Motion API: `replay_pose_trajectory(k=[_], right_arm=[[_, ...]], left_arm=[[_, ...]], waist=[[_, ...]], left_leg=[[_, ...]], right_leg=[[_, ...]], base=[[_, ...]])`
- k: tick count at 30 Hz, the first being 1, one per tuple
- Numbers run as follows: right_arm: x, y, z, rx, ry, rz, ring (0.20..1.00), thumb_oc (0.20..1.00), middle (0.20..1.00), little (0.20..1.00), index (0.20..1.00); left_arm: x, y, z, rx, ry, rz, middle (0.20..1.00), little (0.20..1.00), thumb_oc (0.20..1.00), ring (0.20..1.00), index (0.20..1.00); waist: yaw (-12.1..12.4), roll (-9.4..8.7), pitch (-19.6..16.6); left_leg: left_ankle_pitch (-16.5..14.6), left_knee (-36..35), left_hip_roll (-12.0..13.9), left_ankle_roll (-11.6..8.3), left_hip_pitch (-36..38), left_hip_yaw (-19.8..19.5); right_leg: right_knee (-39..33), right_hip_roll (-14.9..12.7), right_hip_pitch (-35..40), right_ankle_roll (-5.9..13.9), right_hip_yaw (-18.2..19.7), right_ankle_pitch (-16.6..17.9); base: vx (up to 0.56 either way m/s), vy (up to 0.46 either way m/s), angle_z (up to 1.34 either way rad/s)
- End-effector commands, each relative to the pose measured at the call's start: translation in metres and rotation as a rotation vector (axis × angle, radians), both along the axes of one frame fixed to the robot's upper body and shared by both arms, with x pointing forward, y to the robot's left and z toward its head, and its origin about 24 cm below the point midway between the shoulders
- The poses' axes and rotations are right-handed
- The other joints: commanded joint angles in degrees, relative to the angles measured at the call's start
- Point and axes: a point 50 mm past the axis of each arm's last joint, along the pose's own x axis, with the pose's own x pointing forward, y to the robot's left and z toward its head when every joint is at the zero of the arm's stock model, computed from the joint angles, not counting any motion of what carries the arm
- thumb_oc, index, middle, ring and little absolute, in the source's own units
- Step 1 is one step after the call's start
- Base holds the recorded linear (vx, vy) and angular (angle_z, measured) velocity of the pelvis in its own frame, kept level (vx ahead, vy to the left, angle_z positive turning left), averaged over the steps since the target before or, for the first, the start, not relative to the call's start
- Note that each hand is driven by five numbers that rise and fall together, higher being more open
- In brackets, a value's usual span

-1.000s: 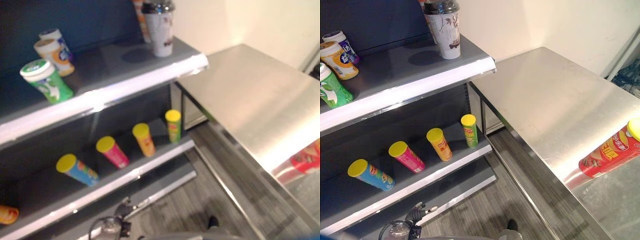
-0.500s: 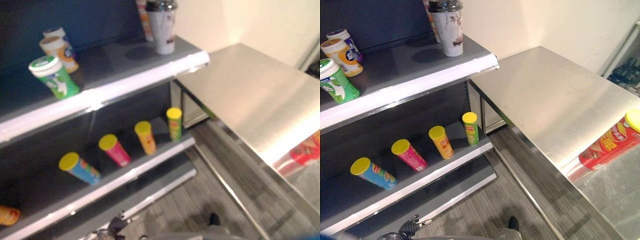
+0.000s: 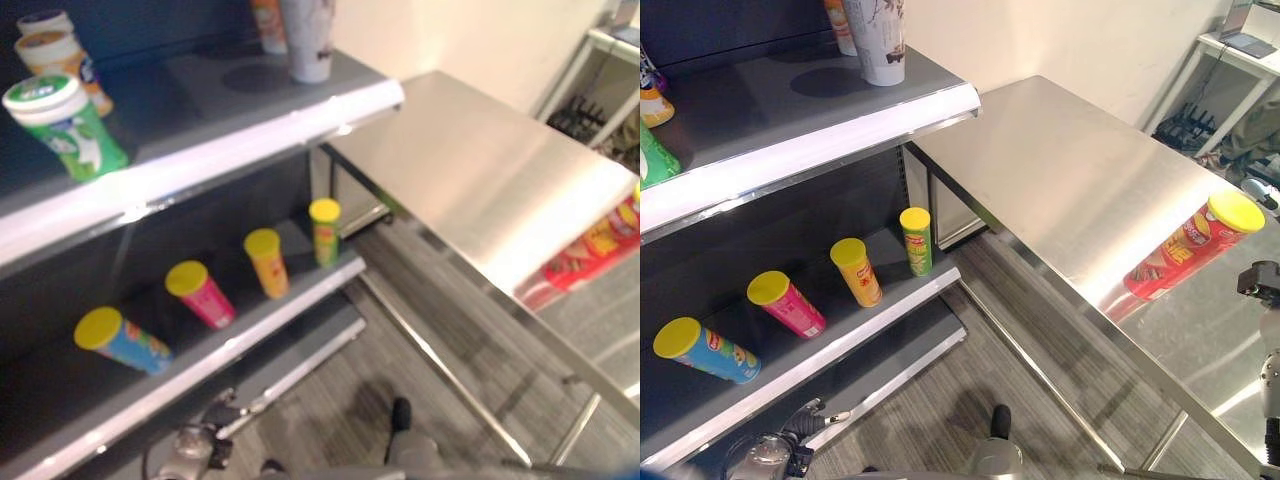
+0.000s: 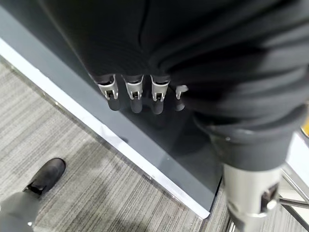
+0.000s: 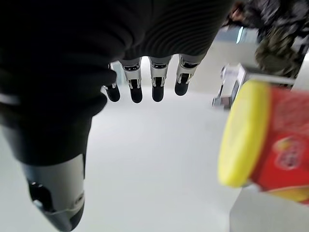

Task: Put the goods on the table back onto the shelves and tidy them up.

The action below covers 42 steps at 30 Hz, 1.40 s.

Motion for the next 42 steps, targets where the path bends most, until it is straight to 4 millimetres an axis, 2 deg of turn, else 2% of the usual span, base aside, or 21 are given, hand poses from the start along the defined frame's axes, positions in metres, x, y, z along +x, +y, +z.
replay_pose_trajectory(k=[1, 5, 9, 17, 19, 22, 24, 28, 29, 36, 42], right_arm=[[-0.003, -0.004, 0.056, -0.154, -0.097, -0.006, 1.000, 1.000, 1.000, 1.000, 1.000], [-0.011, -0.007, 0.066, -0.227, -0.062, -0.017, 1.000, 1.000, 1.000, 1.000, 1.000], [-0.025, -0.011, 0.077, -0.285, -0.047, -0.020, 1.000, 1.000, 1.000, 1.000, 1.000], [-0.043, -0.016, 0.076, -0.357, 0.035, -0.025, 1.000, 1.000, 1.000, 1.000, 1.000], [-0.045, -0.016, 0.067, -0.393, 0.106, -0.028, 1.000, 1.000, 1.000, 1.000, 1.000], [-0.043, -0.013, 0.063, -0.405, 0.125, -0.018, 1.000, 1.000, 1.000, 1.000, 1.000], [-0.039, -0.008, 0.050, -0.469, 0.204, -0.036, 1.000, 1.000, 1.000, 1.000, 1.000], [-0.041, -0.015, 0.035, -0.491, 0.293, -0.079, 1.000, 1.000, 1.000, 1.000, 1.000], [-0.046, -0.023, 0.029, -0.516, 0.367, -0.134, 1.000, 1.000, 1.000, 1.000, 1.000], [-0.053, -0.031, 0.027, -0.518, 0.383, -0.194, 1.000, 1.000, 1.000, 1.000, 1.000], [-0.047, -0.034, 0.019, -0.505, 0.409, -0.206, 1.000, 1.000, 1.000, 1.000, 1.000]], left_arm=[[0.007, -0.003, 0.003, 0.003, -0.028, -0.045, 1.000, 1.000, 1.000, 1.000, 1.000], [0.001, -0.006, -0.001, -0.005, -0.006, -0.047, 1.000, 1.000, 1.000, 1.000, 1.000], [-0.002, -0.008, -0.003, -0.015, -0.002, -0.045, 1.000, 1.000, 1.000, 1.000, 1.000], [-0.002, -0.009, -0.002, -0.019, -0.005, -0.085, 1.000, 1.000, 1.000, 1.000, 1.000], [-0.001, -0.009, -0.001, -0.021, -0.006, -0.100, 1.000, 1.000, 1.000, 1.000, 1.000], [0.000, -0.011, -0.001, -0.019, -0.006, -0.115, 1.000, 1.000, 1.000, 1.000, 1.000], [0.005, -0.013, 0.001, -0.019, -0.023, -0.140, 1.000, 1.000, 1.000, 1.000, 1.000], [0.009, -0.013, 0.002, -0.012, -0.030, -0.149, 1.000, 1.000, 1.000, 1.000, 1.000], [0.008, -0.009, 0.002, -0.003, -0.020, -0.139, 1.000, 1.000, 1.000, 1.000, 1.000], [0.006, -0.007, 0.002, 0.000, -0.012, -0.135, 1.000, 1.000, 1.000, 1.000, 1.000], [0.006, -0.010, 0.002, -0.007, -0.013, -0.143, 1.000, 1.000, 1.000, 1.000, 1.000]], waist=[[2.94, 0.77, -2.06], [2.61, 0.35, -2.43], [1.46, 0.27, -2.53], [-0.10, 0.34, -2.40], [-0.60, 0.49, -2.27], [-0.61, 0.57, -2.17], [-0.66, 1.02, -2.21], [-0.03, 1.49, -2.27], [-0.09, 1.46, -2.24], [0.02, 1.79, -2.16], [0.65, 2.02, -1.93]], left_leg=[[-3.93, 1.32, 0.59, 0.53, -2.02, -2.45], [-4.03, 1.58, 0.77, 0.35, -1.78, -2.23], [-3.74, 0.86, 0.58, 0.25, -1.61, -2.01], [-3.54, 0.81, 0.64, 0.00, -1.91, -1.98], [-3.56, 0.80, 0.55, 0.04, -2.05, -1.71], [-3.59, 0.82, 0.39, 0.12, -2.12, -1.55], [-3.69, 0.83, 0.10, 0.33, -2.20, -1.55], [-3.49, 0.90, -0.01, 0.24, -2.59, -2.39], [-3.52, 1.64, 0.41, -0.12, -3.14, -2.57], [-3.29, 1.99, 0.90, -0.42, -3.39, -2.74], [-3.16, 1.90, 1.12, -0.48, -3.39, -2.73]], right_leg=[[8.12, -2.49, 2.25, 3.34, -2.49, -5.46], [7.54, -3.00, 2.65, 3.30, -3.84, -5.14], [6.21, -2.81, 2.39, 3.33, -3.46, -5.01], [5.49, -2.88, 2.33, 3.41, -3.61, -4.92], [5.13, -2.96, 2.13, 3.52, -3.43, -4.64], [4.90, -3.02, 1.96, 3.55, -3.29, -4.41], [4.57, -3.22, 2.06, 3.62, -3.49, -4.05], [4.79, -3.55, 2.78, 3.53, -4.84, -4.35], [5.20, -3.76, 3.30, 3.33, -6.07, -5.04], [5.37, -3.59, 3.65, 3.10, -6.86, -5.86], [5.02, -3.35, 3.63, 2.96, -7.01, -6.18]], base=[[0.00, 0.000, 0.00], [0.00, -0.007, -0.08], [-0.01, -0.005, 0.00], [0.00, 0.000, -0.02], [0.00, 0.000, 0.00], [-0.01, 0.008, -0.05], [0.01, 0.018, -0.11], [0.02, -0.014, 0.08], [0.04, -0.046, 0.25], [0.02, -0.018, 0.15], [0.00, 0.000, 0.00]])
